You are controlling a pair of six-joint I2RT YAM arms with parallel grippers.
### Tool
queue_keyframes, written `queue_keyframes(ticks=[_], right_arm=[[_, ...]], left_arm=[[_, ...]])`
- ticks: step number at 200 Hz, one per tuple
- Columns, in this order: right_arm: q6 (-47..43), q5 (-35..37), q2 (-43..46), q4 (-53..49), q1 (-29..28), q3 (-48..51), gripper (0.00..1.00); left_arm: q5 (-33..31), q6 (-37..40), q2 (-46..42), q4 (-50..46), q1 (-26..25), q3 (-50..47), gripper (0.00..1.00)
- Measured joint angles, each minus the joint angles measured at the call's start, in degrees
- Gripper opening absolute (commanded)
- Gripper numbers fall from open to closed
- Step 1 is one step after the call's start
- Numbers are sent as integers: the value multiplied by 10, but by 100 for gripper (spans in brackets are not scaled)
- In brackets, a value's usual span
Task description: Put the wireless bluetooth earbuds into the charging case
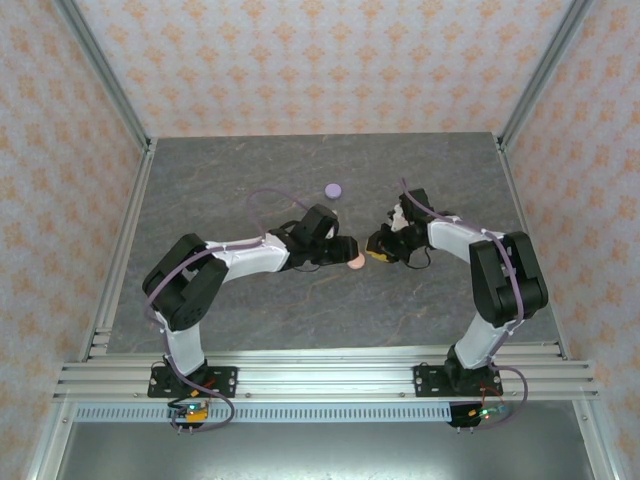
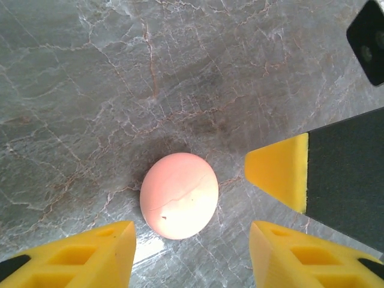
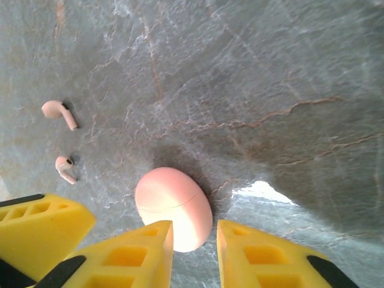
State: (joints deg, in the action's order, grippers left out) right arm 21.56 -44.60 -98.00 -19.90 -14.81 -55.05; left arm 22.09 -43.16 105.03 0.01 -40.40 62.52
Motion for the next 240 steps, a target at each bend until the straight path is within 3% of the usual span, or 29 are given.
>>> queue_keyframes(ticks=[87, 169, 240], right_arm=[[-22, -44, -41, 2, -2, -4, 31], [-21, -47, -56, 5, -6, -14, 20], [-19, -50, -56, 11, -6, -14, 19]], left_arm=[[7, -3, 1, 15, 0, -16, 54], [17, -5, 36, 28, 0, -16, 54], [31, -24, 57, 66, 2, -16, 52]])
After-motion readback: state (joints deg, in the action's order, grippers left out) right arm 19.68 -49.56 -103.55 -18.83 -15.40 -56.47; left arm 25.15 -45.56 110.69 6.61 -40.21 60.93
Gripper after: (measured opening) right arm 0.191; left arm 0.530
